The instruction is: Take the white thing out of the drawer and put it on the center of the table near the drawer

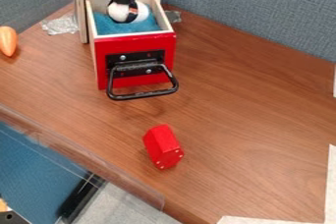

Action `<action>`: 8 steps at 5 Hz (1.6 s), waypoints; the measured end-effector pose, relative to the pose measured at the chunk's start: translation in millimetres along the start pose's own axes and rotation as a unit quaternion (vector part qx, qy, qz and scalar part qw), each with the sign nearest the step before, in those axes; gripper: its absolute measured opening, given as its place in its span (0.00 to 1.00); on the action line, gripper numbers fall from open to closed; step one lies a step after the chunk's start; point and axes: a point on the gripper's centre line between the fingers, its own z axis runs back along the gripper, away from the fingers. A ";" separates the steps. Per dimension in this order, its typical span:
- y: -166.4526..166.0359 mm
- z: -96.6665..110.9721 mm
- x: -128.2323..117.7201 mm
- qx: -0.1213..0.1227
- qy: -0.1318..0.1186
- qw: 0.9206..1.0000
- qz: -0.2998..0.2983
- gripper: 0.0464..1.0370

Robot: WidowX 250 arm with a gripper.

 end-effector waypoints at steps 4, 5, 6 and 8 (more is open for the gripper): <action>-86.1 18.1 76.7 0.035 -0.016 0.982 -0.184 0.00; -102.5 0.1 90.9 0.030 -0.021 0.966 -0.254 0.00; -98.1 -21.3 96.6 0.023 -0.022 0.955 -0.294 0.00; -44.2 -47.0 124.3 0.020 -0.034 0.954 -0.296 0.00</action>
